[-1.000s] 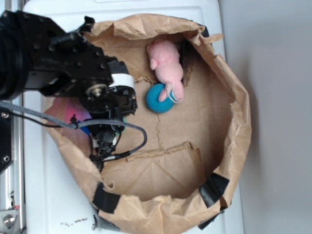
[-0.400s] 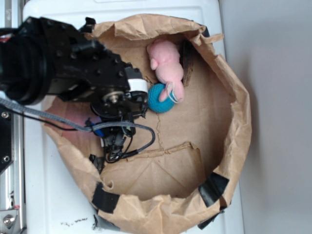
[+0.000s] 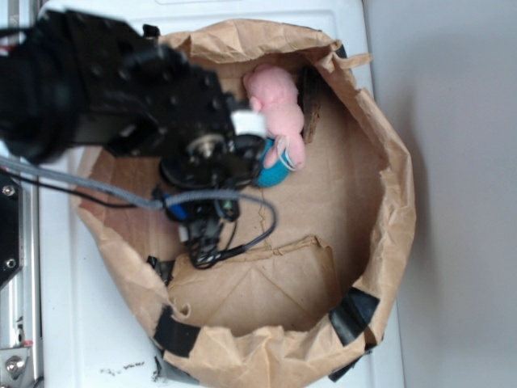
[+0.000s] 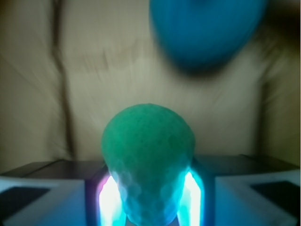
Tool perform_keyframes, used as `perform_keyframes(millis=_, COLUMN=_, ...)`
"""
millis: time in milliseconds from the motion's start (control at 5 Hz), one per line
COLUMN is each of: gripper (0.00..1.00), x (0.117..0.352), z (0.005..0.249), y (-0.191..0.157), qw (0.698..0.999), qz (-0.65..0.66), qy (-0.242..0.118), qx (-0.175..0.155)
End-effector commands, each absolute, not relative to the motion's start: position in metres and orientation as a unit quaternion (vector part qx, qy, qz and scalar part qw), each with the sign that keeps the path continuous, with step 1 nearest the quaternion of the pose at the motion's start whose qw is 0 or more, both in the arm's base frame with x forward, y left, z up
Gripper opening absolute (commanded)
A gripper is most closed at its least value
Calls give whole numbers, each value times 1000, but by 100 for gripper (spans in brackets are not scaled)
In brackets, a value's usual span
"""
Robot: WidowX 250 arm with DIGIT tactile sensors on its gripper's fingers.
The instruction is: Grab the green ball.
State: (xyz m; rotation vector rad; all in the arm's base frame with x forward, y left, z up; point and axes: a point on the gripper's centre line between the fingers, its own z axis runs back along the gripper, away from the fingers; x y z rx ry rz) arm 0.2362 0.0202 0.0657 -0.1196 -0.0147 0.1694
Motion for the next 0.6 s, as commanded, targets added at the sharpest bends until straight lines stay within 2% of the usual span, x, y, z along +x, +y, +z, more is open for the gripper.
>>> perform_keyframes(millis=0, gripper=0, x=252, z=131, y=27, qw=988, qz=132, qy=-62, qx=-42)
perform_keyframes(millis=200, gripper=0, x=252, z=142, y=25, qw=988, qz=128, qy=-69, qx=-43)
perform_keyframes(millis=400, gripper=0, x=247, z=154, y=23, qw=987, qz=118, qy=-105, qx=-24)
